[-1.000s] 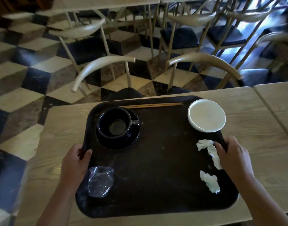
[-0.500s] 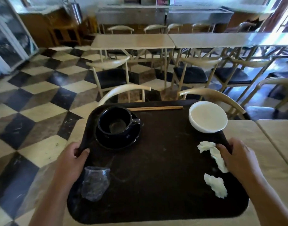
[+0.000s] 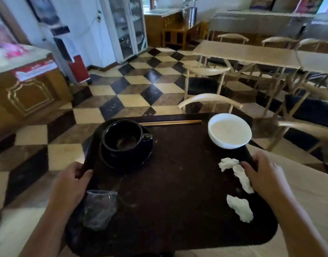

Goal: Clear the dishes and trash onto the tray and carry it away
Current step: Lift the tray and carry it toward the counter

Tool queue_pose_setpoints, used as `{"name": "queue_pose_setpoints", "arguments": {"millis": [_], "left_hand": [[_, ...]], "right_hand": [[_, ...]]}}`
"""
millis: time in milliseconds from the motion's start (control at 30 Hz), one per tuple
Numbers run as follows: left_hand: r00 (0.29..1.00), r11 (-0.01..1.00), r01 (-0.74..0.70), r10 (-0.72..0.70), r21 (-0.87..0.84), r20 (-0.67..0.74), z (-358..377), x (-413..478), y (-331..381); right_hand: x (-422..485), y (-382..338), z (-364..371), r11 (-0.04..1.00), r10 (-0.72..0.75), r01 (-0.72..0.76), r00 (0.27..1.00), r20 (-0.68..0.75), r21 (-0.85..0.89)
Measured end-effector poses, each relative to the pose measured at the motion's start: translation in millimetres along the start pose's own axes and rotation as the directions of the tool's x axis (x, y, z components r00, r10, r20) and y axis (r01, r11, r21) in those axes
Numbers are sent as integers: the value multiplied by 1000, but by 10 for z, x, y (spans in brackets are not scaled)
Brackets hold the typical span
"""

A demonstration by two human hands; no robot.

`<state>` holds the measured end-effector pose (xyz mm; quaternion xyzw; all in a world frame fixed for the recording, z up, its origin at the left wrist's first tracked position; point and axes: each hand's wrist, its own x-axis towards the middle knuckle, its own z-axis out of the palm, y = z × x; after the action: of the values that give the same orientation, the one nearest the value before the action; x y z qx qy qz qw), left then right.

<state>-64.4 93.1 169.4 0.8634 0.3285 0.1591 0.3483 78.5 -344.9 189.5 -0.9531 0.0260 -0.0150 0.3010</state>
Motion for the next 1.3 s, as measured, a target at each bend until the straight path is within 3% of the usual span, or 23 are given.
{"name": "queue_pose_setpoints", "arguments": {"millis": [267, 500, 700, 1000, 1300], "left_hand": [[933, 974, 226, -223, -23, -283, -1063, -1067, -906], [794, 905, 411, -416, -112, -443, -1862, -1689, -1530], [646, 798, 591, -554, -114, -525, -2527, -1814, -2304], [532, 750, 640, -589, -167, -609, -3494, -1705, -3259], [469, 713, 658, -639, -240, -610, -4048, -1637, -3759]], "right_hand": [[-218, -880, 792, 968, -248, 245, 934, 255, 43], [-581, -2028, 1502, 885, -462, 448, 805, 373, 130], [-1047, -3145, 2148, 790, -574, 606, 675, 464, 95], [-1812, -4486, 3110, 746, -613, 650, 588, 528, 142], [-2269, -5337, 3603, 683, -657, 708, 486, 576, 182]]}}
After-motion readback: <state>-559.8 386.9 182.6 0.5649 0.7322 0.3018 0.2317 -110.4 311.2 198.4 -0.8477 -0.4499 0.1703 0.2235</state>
